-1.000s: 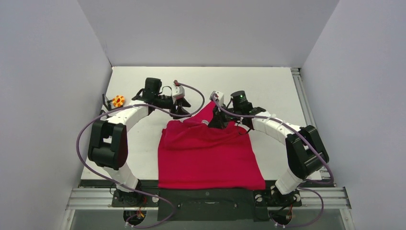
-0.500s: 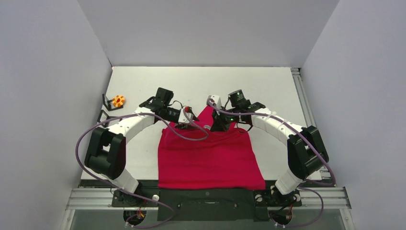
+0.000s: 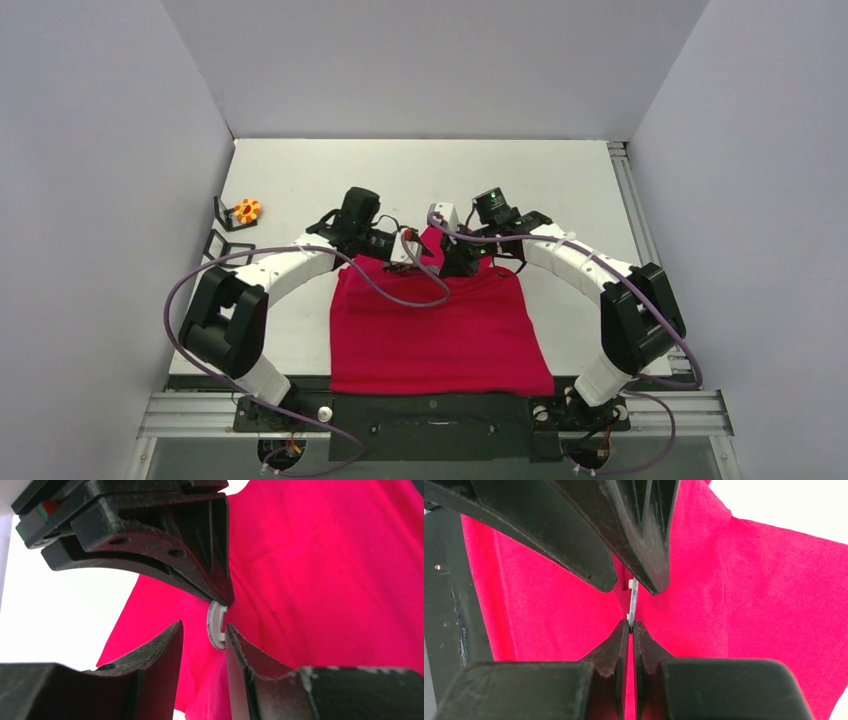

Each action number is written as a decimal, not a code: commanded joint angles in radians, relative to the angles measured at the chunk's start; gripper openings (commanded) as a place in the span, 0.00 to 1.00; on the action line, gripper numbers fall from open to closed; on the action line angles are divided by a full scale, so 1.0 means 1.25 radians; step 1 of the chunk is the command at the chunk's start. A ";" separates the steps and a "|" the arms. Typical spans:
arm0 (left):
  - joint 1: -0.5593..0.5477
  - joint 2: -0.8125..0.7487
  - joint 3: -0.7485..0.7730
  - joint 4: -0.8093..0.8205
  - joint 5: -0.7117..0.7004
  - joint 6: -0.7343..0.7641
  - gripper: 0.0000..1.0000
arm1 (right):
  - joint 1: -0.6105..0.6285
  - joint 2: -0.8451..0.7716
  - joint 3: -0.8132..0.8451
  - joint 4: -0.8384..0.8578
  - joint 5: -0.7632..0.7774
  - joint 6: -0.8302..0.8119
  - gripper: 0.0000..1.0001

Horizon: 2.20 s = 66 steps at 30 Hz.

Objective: Remove the brooch from the garment
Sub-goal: Remove the brooch from the clothes.

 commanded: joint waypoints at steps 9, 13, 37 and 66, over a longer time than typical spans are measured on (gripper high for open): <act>-0.022 0.015 0.010 0.025 -0.029 -0.049 0.24 | 0.006 -0.041 0.032 0.013 -0.015 -0.029 0.00; -0.026 0.020 0.017 0.003 -0.038 -0.041 0.24 | 0.009 -0.041 0.036 0.013 -0.017 -0.028 0.00; 0.053 -0.012 -0.097 0.505 0.014 -0.762 0.00 | -0.092 -0.108 -0.068 0.252 -0.002 0.254 0.38; 0.100 0.042 -0.166 1.024 -0.040 -1.397 0.00 | -0.106 -0.115 -0.141 0.465 -0.067 0.431 0.31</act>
